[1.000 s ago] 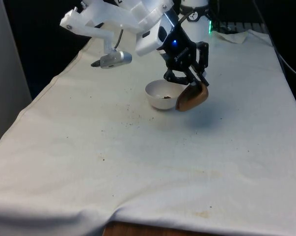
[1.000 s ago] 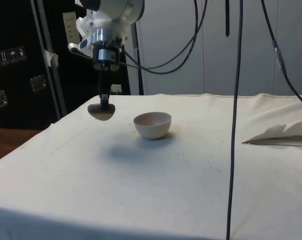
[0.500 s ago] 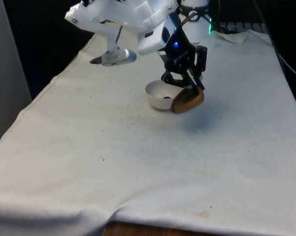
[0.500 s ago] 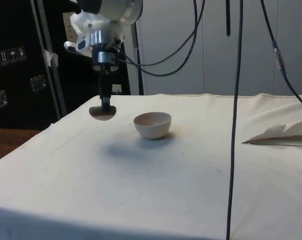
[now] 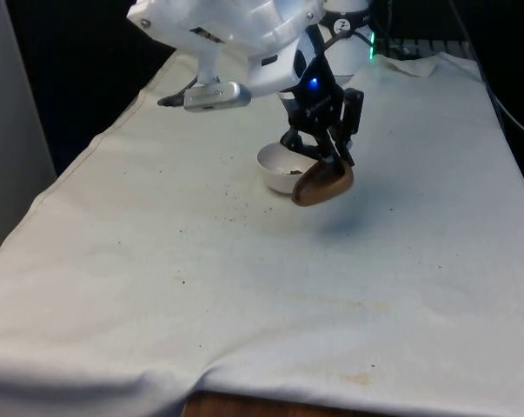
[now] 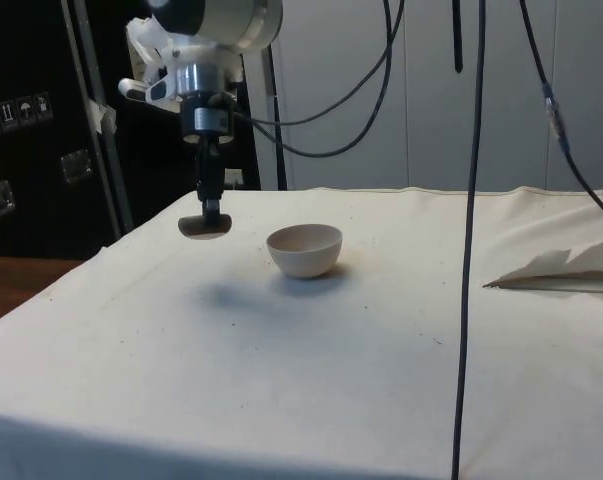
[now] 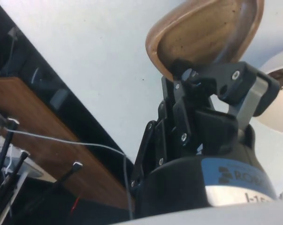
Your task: Pour the coffee beans from the cup into the bowl.
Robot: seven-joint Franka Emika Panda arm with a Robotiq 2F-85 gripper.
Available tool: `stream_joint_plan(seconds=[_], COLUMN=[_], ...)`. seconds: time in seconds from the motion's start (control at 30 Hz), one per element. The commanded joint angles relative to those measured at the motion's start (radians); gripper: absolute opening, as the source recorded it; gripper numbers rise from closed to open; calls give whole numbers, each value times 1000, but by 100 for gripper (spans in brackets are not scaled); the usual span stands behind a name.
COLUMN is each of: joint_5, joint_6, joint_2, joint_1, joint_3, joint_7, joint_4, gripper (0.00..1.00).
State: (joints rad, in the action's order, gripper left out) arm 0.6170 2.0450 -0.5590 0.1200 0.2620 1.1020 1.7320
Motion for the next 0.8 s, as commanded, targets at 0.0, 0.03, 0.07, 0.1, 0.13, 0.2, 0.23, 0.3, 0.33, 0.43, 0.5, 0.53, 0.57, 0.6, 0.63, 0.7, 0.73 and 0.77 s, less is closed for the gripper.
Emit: stream_joint_plan(seconds=[0.0, 0.03, 0.07, 0.1, 0.13, 0.2, 0.23, 0.3, 0.33, 0.43, 0.5, 0.53, 0.57, 0.6, 0.63, 0.7, 0.73, 0.77], joint_5=[-17, -24, -31, -37, -43, -61, -68, -66, -82, -108, -121, -127, -134, -126, -142, -157, -165, -178], joint_6=[23, 28, 34, 39, 43, 56, 60, 45, 67, 80, 85, 87, 91, 75, 94, 99, 103, 113], joint_2=[0, -1, -1, -1, -1, -2, -2, -3, -2, -2, -2, -2, -2, -3, -2, -2, -3, -3], joint_1=[10, 10, 10, 10, 10, 10, 10, 0, 10, 10, 10, 10, 10, 0, 10, 10, 10, 10], joint_3=[4, 3, 1, 0, -2, -5, -6, -15, -9, -13, -15, -16, -16, -24, -17, -20, -21, -24], joint_7=[-8, -9, -11, -12, -13, -16, -18, -11, -22, -30, -34, -36, -38, -29, -40, -46, -49, -53], joint_4=[4, 4, 4, 4, 5, 6, 6, 1, 6, 7, 7, 7, 7, 2, 7, 7, 6, 7], gripper=[0, 0, 0, 0, 0, 0, 0, 0, 0, 0, 0, 0, 0, 0, 0, 0, 0, 0])
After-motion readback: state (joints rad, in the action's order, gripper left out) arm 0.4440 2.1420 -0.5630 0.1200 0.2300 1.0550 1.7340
